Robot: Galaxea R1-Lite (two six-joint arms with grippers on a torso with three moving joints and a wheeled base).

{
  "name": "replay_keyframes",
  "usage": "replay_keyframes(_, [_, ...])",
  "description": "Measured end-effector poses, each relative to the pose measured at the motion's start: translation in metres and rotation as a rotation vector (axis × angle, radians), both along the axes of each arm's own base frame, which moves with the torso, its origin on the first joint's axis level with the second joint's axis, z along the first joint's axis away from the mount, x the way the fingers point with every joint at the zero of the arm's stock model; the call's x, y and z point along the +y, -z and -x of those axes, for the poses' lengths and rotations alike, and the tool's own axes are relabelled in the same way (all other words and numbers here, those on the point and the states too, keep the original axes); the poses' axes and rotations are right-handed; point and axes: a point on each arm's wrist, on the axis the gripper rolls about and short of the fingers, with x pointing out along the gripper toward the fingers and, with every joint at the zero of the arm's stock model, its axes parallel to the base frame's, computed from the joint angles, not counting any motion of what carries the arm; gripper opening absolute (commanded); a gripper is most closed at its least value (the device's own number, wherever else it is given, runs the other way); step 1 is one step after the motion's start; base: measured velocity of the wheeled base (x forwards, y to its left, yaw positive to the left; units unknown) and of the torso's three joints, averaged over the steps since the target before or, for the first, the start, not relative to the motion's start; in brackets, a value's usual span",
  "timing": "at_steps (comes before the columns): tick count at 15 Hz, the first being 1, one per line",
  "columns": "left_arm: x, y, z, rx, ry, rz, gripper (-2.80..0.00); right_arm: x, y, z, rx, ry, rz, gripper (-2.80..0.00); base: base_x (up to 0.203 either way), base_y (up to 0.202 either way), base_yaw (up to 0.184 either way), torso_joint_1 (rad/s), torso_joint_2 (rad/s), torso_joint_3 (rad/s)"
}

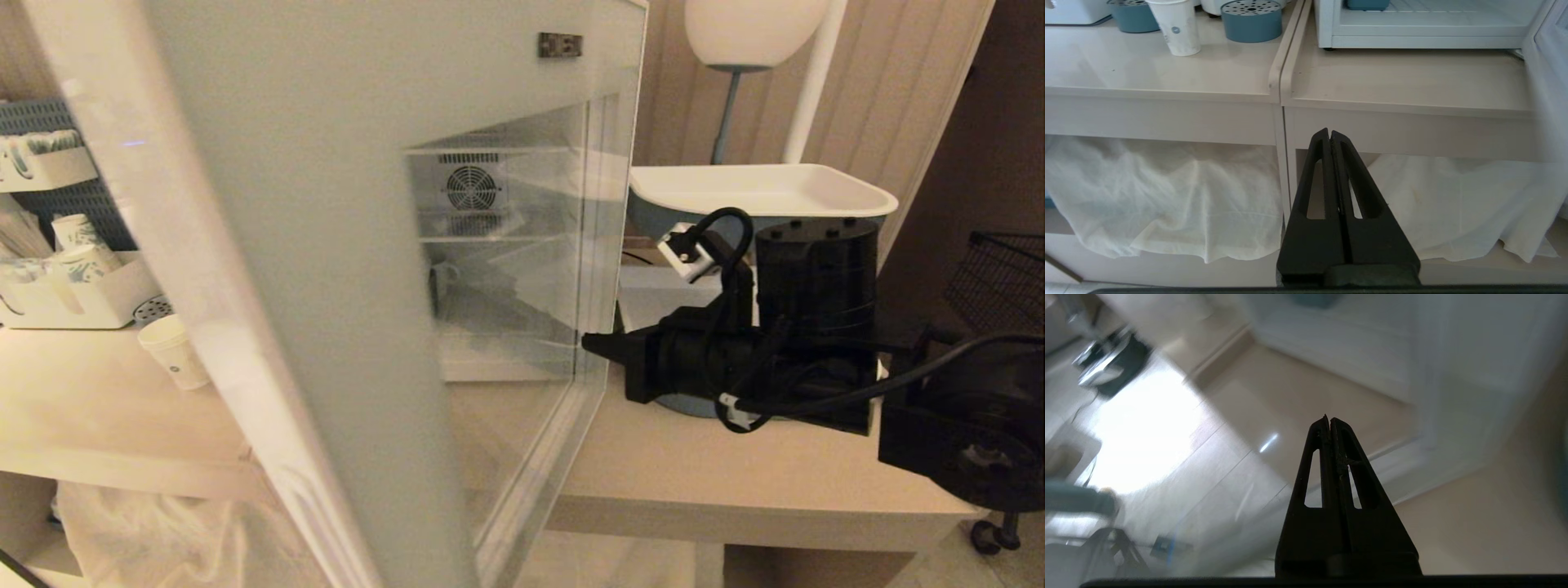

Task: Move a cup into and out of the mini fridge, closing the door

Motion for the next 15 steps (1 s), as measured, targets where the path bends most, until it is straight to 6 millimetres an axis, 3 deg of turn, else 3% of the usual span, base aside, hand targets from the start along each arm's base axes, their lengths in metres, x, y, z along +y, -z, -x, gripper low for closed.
replay_keyframes(5, [0.000, 0.000, 0.000, 0.000, 0.000, 0.000, -2.80, 0.033, -0.005, -0.005, -0.034, 0.068, 0.033, -2.80, 0.000, 0.000, 0.000, 0.000, 0.00, 0.000])
replay_keyframes(8, [0.000, 0.000, 0.000, 0.000, -0.001, 0.000, -2.80, 0.041, -0.009, -0.014, -0.069, 0.175, 0.057, -2.80, 0.000, 0.000, 0.000, 0.000, 0.00, 0.000])
replay_keyframes(12, [0.000, 0.000, 0.000, 0.000, 0.000, 0.000, -2.80, 0.034, -0.024, -0.007, -0.113, 0.282, 0.078, -2.80, 0.000, 0.000, 0.000, 0.000, 0.00, 0.000])
replay_keyframes(15, [0.000, 0.000, 0.000, -0.001, 0.000, 0.000, -2.80, 0.010, -0.051, 0.015, -0.163, 0.391, 0.121, -2.80, 0.000, 0.000, 0.000, 0.000, 0.00, 0.000])
